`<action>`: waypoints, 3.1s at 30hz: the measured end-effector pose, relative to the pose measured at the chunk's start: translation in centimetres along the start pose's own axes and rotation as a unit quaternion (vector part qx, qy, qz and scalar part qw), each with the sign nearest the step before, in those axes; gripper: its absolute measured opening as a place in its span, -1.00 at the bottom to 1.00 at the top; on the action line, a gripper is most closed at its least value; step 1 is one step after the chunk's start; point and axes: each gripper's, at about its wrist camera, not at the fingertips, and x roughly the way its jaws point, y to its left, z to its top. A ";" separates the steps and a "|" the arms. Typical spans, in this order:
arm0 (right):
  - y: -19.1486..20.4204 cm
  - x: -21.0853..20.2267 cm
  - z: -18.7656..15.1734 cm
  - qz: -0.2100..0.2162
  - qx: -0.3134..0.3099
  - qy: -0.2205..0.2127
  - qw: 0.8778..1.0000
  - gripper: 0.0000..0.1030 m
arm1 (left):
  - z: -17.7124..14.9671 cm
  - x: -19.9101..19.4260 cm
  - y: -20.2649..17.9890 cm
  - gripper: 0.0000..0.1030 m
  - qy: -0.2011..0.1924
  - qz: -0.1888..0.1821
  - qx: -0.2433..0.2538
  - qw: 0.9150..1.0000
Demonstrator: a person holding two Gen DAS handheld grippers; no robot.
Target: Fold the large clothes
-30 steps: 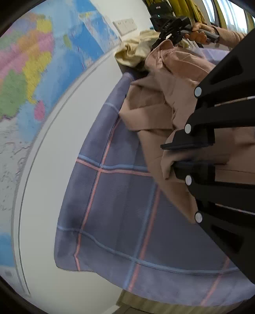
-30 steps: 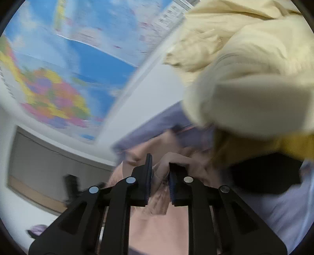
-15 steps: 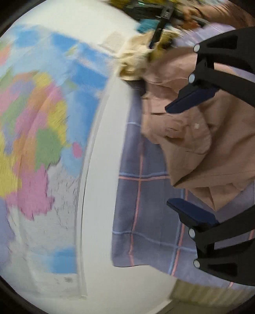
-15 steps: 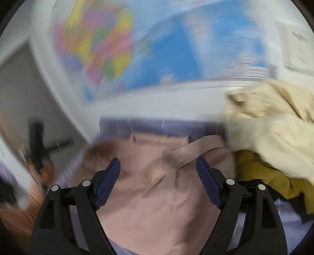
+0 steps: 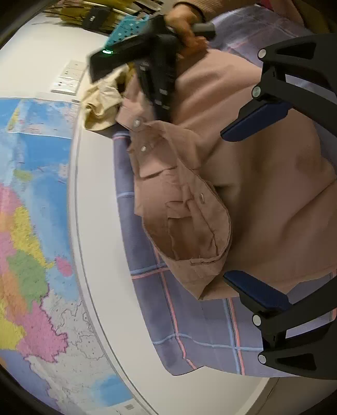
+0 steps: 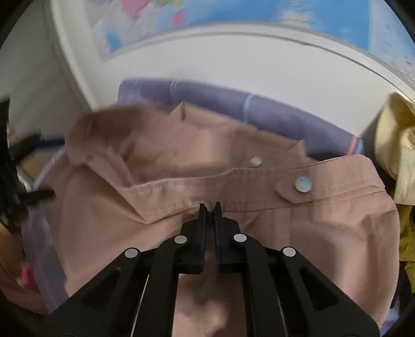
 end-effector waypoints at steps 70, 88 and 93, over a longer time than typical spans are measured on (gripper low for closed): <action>-6.7 -17.4 -16.4 -0.027 0.196 -0.087 0.976 0.53 | -6.8 -7.9 1.8 0.81 -0.048 0.041 -0.150 0.987; -5.7 -9.2 -11.7 -0.097 0.102 -0.044 0.989 -0.58 | -3.2 1.4 -0.7 0.43 0.050 0.096 -0.090 0.990; -4.6 -8.9 -11.0 -0.097 0.085 -0.046 0.991 -0.83 | -2.8 1.0 -1.2 0.13 0.044 0.096 -0.089 0.990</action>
